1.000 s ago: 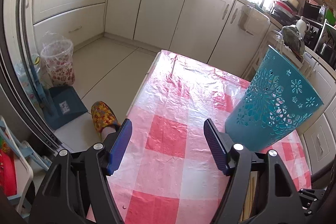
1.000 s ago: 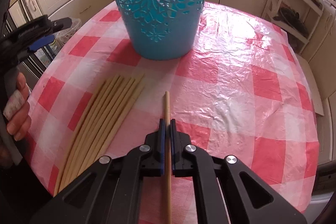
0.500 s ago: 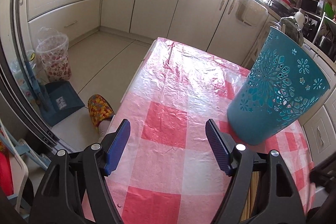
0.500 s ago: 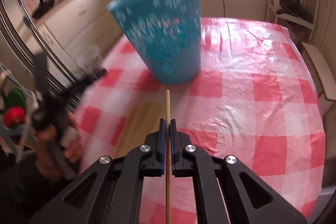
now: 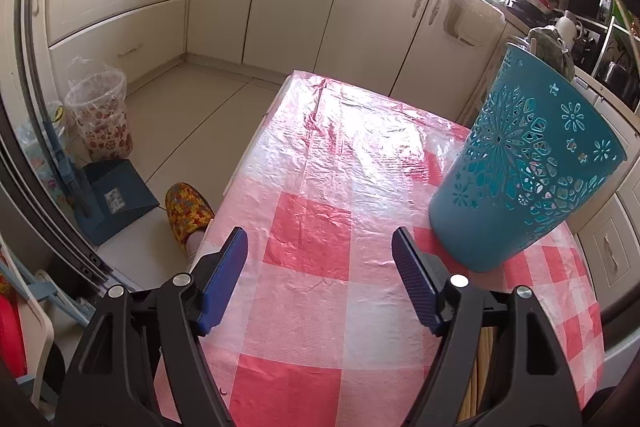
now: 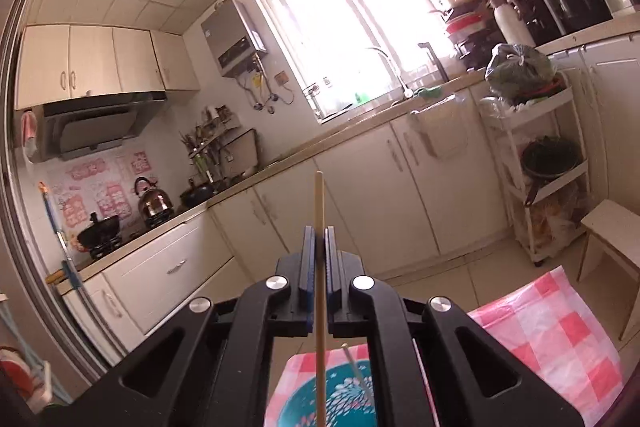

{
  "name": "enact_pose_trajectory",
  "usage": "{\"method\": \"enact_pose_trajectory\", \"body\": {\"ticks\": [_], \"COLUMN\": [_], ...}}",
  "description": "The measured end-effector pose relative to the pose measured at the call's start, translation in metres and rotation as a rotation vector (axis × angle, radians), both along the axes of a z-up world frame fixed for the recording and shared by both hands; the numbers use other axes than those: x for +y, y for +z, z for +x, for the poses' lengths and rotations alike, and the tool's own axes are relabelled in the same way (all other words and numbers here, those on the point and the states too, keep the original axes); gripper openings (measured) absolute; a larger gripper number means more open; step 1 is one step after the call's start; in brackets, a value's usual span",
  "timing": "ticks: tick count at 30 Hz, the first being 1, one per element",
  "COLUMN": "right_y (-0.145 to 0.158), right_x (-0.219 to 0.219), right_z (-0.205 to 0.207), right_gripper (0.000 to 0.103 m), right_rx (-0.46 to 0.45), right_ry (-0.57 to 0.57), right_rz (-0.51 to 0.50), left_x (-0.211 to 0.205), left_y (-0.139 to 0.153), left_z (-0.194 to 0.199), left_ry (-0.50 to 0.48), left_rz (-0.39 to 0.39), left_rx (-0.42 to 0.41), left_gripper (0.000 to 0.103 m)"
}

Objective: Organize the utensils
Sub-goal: 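Raise the chopstick over the blue basket and open the right gripper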

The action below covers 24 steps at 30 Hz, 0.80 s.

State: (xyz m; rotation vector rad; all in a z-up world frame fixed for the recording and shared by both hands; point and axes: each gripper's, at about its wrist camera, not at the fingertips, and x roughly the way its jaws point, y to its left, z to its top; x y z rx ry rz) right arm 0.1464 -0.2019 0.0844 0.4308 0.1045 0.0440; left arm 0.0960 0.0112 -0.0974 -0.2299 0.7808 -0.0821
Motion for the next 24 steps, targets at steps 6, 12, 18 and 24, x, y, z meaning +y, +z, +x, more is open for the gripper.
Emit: {"method": "enact_pose_trajectory", "body": {"ticks": [6,12,18,24], "right_y": [-0.041,-0.049,-0.045,-0.125], "right_x": [0.002,0.002,0.006,0.036], "right_z": [0.01,-0.01,-0.085,-0.128], "right_gripper": [0.006,0.02,0.031,0.028], "right_rx": [0.097,0.15,0.142,0.476], "right_ry": [-0.034,-0.006,-0.001,0.145], "right_rz": [-0.047,-0.07,-0.104,-0.168], "left_x": [-0.001,0.001,0.0,-0.001], "left_y": [0.0,0.0,-0.001,-0.001], "left_z": [0.0,0.001,0.002,0.002], "left_ry": [-0.011,-0.006,0.003,0.009], "left_rz": [-0.006,-0.011,0.001,0.011], "left_rx": [-0.004,0.0,0.006,0.011], "left_gripper": [0.071,0.071,0.072,0.075]}}
